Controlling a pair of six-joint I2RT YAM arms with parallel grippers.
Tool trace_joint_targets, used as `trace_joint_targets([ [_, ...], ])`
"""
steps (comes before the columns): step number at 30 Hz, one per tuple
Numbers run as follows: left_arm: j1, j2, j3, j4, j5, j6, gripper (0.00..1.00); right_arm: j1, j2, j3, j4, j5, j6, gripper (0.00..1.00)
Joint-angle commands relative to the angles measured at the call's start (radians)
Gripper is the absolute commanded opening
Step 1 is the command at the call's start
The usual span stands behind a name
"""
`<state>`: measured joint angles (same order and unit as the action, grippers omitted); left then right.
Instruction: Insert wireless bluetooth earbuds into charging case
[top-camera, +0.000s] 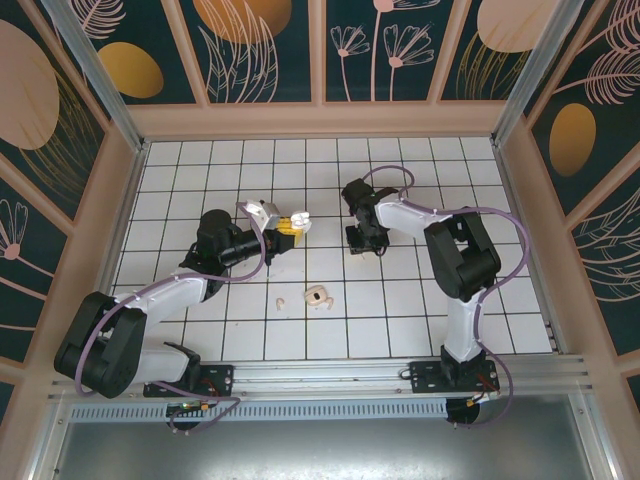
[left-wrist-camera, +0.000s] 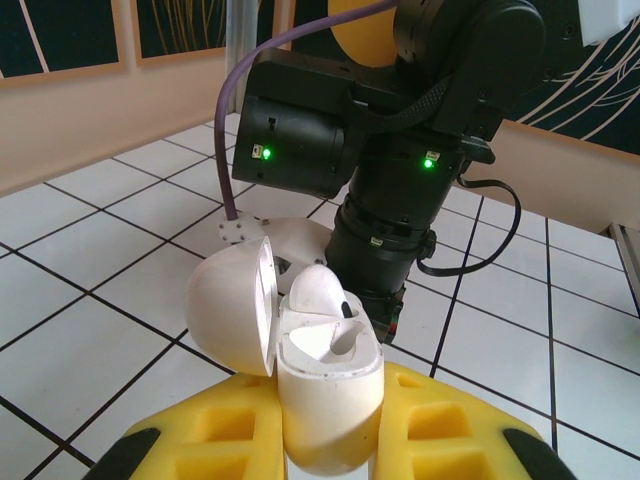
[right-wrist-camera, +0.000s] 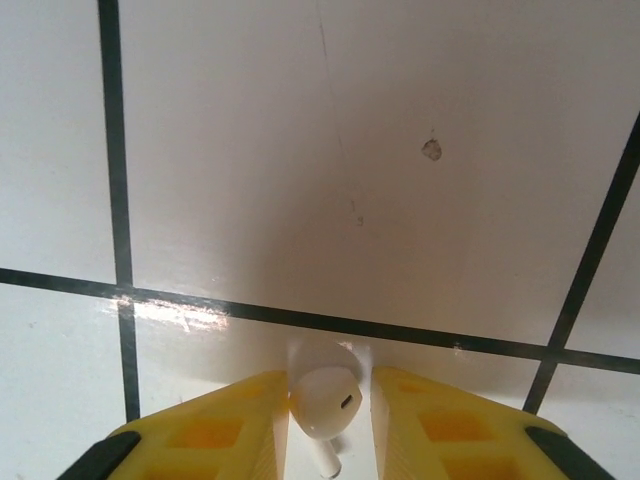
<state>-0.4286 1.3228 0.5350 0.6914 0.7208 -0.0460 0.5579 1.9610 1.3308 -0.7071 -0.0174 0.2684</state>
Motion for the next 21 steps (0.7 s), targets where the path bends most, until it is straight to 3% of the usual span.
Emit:
trace_joint_targets([
  [1, -0.007, 0.001, 0.024, 0.006, 0.004, 0.012, 0.16, -0.003, 0.019, 0.007, -0.002, 0.005, -0.008, 0.28],
  [12, -0.006, 0.005, 0.024, 0.006, 0.001, 0.015, 0.15, -0.005, -0.017, -0.024, 0.035, -0.002, 0.007, 0.23],
  [21, -0.007, 0.006, -0.022, 0.14, 0.006, -0.007, 0.14, -0.005, -0.227, -0.126, 0.238, -0.054, 0.082, 0.23],
])
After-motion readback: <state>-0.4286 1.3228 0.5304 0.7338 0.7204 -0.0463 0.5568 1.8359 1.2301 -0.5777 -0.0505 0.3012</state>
